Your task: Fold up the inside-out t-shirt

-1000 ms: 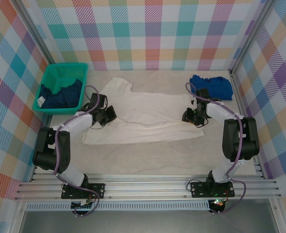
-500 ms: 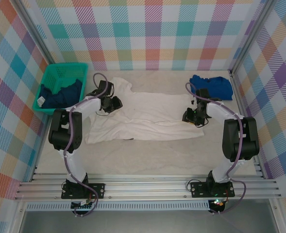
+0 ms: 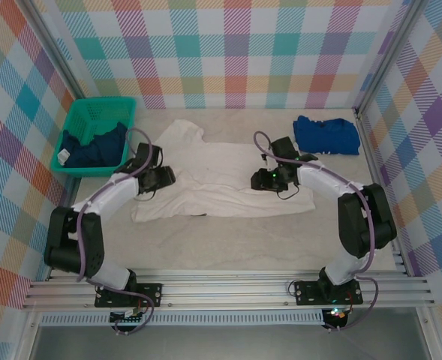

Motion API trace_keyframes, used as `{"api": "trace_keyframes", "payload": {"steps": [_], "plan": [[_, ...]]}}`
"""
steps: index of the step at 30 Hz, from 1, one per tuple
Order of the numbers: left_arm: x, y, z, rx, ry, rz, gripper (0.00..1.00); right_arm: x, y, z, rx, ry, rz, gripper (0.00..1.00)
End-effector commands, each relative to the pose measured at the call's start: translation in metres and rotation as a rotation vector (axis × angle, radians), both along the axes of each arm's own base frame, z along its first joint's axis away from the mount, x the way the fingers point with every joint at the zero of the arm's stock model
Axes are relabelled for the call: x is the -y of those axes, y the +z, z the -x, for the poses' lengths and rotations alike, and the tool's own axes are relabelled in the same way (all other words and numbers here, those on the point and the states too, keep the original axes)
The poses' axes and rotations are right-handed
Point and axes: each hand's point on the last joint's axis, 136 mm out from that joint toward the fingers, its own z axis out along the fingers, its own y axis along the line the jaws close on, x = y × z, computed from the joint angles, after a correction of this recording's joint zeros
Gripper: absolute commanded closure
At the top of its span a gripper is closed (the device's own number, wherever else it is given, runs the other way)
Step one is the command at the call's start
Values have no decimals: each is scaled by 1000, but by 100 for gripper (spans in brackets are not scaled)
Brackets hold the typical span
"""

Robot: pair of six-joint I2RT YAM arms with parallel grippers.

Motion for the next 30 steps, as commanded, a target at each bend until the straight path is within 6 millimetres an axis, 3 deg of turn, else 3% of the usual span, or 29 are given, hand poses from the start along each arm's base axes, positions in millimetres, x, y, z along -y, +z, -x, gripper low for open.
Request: {"api": "trace_keyframes", "payload": {"steps": [1, 8, 14, 18, 20, 27, 30], "plan": [[-9, -32, 34, -101, 56, 55, 43, 26, -24, -1, -95, -88, 88, 55], [-35, -60, 67, -183, 132, 60, 43, 92, -51, 36, -259, -279, 141, 57], [-52, -78, 93, -246, 175, 15, 43, 124, -76, 72, -403, -378, 184, 57], [-56, -73, 102, -218, 207, 17, 43, 135, -77, 89, -430, -429, 191, 57], [-51, -63, 97, -178, 194, 52, 42, 135, -75, 90, -416, -434, 186, 57], [-11, -5, 45, 18, 71, 220, 40, 112, -30, 43, -183, -352, 62, 57], [9, 3, 29, 31, 28, 260, 40, 111, -25, 37, -164, -341, 67, 57]]}}
